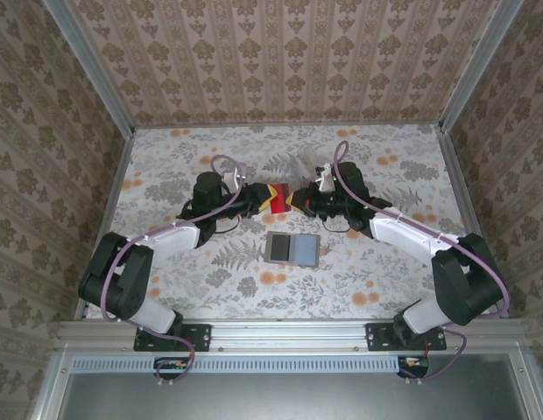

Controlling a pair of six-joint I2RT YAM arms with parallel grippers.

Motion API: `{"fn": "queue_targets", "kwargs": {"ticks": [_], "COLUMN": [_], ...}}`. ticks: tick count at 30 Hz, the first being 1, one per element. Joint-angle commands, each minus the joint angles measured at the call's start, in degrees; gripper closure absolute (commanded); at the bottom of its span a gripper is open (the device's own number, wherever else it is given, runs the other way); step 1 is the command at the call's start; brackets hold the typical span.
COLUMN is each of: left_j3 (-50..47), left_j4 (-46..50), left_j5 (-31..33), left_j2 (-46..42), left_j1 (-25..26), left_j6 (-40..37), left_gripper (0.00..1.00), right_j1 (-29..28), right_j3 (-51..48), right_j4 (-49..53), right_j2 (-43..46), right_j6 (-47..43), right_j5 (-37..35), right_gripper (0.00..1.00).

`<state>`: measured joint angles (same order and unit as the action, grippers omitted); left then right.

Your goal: Put the credit cards into the card holder

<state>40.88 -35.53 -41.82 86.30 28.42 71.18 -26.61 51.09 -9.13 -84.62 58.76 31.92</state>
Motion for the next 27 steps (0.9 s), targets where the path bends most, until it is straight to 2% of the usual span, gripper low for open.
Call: {"fn": "queue_targets", "kwargs": {"ticks": [1, 5, 8, 10, 12, 15, 18, 27], "left_j3": [-0.1, -0.4, -0.7, -1.0, -0.9, -0.8, -0.4, -1.4], "left_j4": [-2.4, -2.0, 1.0, 5.9, 12.4, 21.3, 27.2, 23.2], "left_j5": [-2.0, -1.6, -0.4, 1.2, 2.8, 6.0, 8.5, 8.1], "left_j2": [-1.0, -0.9, -1.2, -2.0, -3.2, -5.2, -6.1, -2.4], "left_j1": [0.3, 0.3, 0.3, 0.3, 0.5, 1.1, 2.7, 6.8], "left_j6": [0.1, 0.0, -0.9, -3.6, -7.2, -13.4, -18.4, -20.7], "left_gripper": [0.73, 0.84, 1.0, 1.0, 1.0, 1.0, 1.0, 1.0], "right_j1": [0.7, 0.7, 0.6, 0.3, -0.2, -2.5, -5.3, -7.5], "right_j3": [-2.3, -3.4, -3.8, -3.6, -2.8, -0.9, -0.2, -0.2], "right_j4": [-3.2, -3.8, -2.4, 3.0, 10.9, 21.4, 25.6, 32.7], "right_j2": [0.8, 1.1, 1.6, 2.5, 3.1, 2.2, -0.5, -6.3], "right_j6": [4.2, 5.5, 5.1, 2.6, -1.1, -7.2, -10.2, -10.5], "right_j5": [-2.9, -4.0, -4.0, -6.3, -9.7, -14.4, -16.5, -26.4], "right_gripper": [0.94, 0.94, 0.87, 0.76, 0.73, 0.73, 0.76, 0.82]}}
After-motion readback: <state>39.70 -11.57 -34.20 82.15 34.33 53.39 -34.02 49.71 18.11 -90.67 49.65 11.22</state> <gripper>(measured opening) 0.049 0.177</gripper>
